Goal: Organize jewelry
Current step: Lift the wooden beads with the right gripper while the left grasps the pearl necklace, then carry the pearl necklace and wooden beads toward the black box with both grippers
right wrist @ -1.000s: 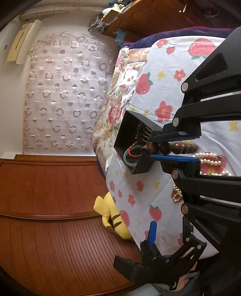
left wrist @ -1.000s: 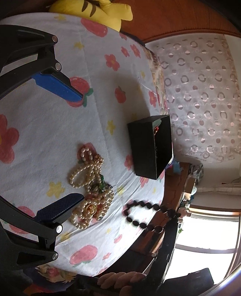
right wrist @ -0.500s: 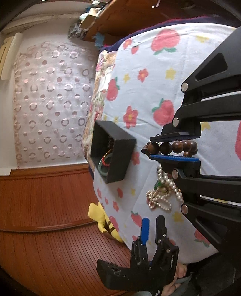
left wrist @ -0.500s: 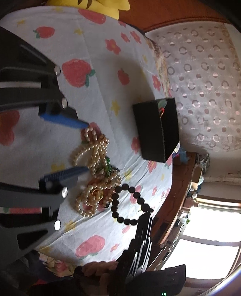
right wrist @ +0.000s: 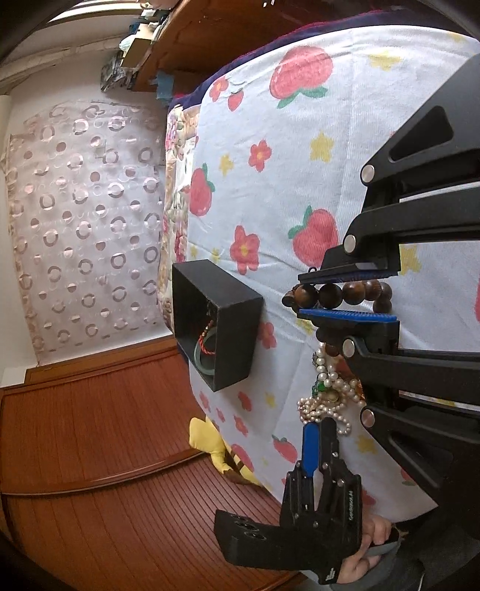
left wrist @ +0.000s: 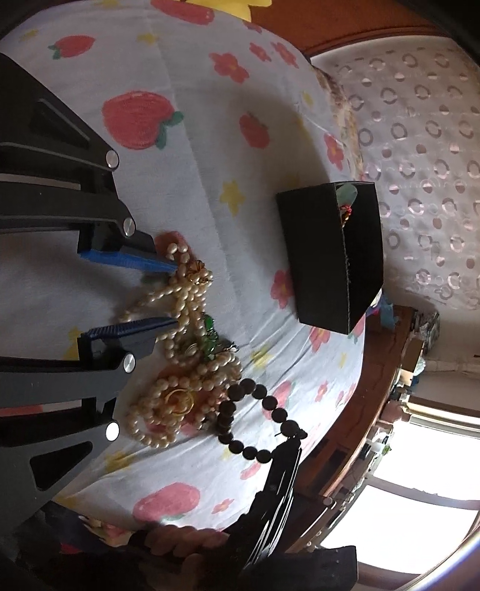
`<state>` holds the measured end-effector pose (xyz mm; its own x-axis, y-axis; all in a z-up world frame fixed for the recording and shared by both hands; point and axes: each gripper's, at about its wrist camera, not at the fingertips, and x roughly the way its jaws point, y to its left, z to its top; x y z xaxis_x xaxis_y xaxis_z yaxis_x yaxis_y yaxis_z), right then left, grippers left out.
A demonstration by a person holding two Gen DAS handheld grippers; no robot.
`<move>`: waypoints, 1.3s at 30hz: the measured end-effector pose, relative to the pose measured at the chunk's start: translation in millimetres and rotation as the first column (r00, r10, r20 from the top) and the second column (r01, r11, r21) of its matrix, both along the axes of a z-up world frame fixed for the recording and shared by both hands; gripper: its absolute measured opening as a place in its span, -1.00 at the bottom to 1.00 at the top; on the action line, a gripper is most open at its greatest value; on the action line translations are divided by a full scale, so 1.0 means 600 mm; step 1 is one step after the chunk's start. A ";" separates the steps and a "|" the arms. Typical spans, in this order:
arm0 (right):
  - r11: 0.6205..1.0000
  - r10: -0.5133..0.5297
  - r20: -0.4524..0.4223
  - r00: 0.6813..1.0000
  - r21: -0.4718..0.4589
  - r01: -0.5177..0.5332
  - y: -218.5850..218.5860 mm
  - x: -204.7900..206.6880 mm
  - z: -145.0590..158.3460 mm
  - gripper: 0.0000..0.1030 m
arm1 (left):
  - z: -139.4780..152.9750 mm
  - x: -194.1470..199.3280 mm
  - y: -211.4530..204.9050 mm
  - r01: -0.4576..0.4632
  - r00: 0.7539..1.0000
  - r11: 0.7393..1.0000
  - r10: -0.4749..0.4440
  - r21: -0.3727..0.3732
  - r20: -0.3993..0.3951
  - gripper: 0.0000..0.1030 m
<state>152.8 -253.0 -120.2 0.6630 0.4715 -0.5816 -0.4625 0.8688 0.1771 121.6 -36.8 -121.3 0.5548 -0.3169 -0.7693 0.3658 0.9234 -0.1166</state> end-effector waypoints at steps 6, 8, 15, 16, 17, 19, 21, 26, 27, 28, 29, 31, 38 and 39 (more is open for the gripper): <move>1.000 0.000 0.012 1.000 -0.009 0.000 0.002 -0.003 0.001 -0.71 | -0.001 0.003 -0.009 -0.001 1.000 0.999 0.000 0.032 0.020 -0.93; 1.000 -0.001 0.015 1.000 -0.006 0.001 0.000 -0.003 0.002 -0.71 | 0.001 -0.001 -0.011 0.007 0.999 0.999 -0.008 0.037 0.035 -0.93; 1.000 -0.002 0.032 0.999 -0.029 0.003 0.008 -0.008 0.006 -0.71 | 0.053 -0.027 -0.014 0.000 0.988 0.999 -0.006 0.036 0.152 -0.93; 1.000 0.000 0.034 0.999 -0.030 0.001 0.009 -0.010 0.006 -0.71 | 0.064 -0.029 -0.012 0.000 0.986 1.000 -0.005 0.028 0.167 -0.93; 1.000 0.003 0.035 0.999 -0.028 -0.002 0.009 -0.010 0.009 -0.71 | 0.072 -0.030 -0.010 0.001 0.984 1.000 -0.005 0.022 0.177 -0.93; 1.000 0.008 0.044 0.999 -0.019 -0.007 0.009 -0.015 0.017 -0.71 | 0.093 -0.032 -0.005 0.000 0.979 1.000 -0.002 0.012 0.203 -0.93; 1.000 0.014 0.059 0.998 -0.014 -0.013 0.011 -0.020 0.027 -0.71 | 0.114 -0.031 0.000 -0.004 0.974 1.000 0.003 0.003 0.227 -0.93; 0.999 0.030 0.099 0.995 -0.019 -0.028 0.019 -0.027 0.056 -0.71 | 0.149 -0.025 0.011 -0.015 0.963 1.000 0.016 -0.008 0.270 -0.93; 0.999 0.032 0.103 0.994 -0.018 -0.030 0.019 -0.027 0.060 -0.71 | 0.157 -0.024 0.012 -0.016 0.960 1.000 0.018 -0.009 0.281 -0.93; 0.999 0.033 0.109 0.994 -0.017 -0.031 0.020 -0.028 0.065 -0.71 | 0.164 -0.022 0.013 -0.015 0.958 1.000 0.018 -0.012 0.288 -0.93; 0.999 0.034 0.116 0.993 -0.016 -0.033 0.022 -0.028 0.071 -0.71 | 0.171 -0.019 0.013 -0.014 0.956 1.000 0.018 -0.017 0.294 -0.93; 0.999 0.036 0.125 0.991 -0.015 -0.034 0.023 -0.028 0.079 -0.71 | 0.182 -0.018 0.015 -0.017 0.952 1.000 0.024 -0.023 0.306 -0.93; 0.999 0.039 0.157 0.987 -0.014 -0.037 0.027 -0.023 0.105 -0.71 | 0.221 -0.009 0.018 -0.026 0.938 0.999 0.035 -0.031 0.344 -0.93; 0.999 0.039 0.160 0.986 -0.014 -0.037 0.028 -0.022 0.108 -0.71 | 0.230 -0.008 0.018 -0.026 0.935 0.999 0.035 -0.029 0.353 -0.93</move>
<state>139.6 -236.2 -55.6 0.7298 0.4921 -0.4746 -0.5169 0.8515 0.0882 117.0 -26.3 16.6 0.7991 -0.3111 -0.5144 0.3591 0.9333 -0.0067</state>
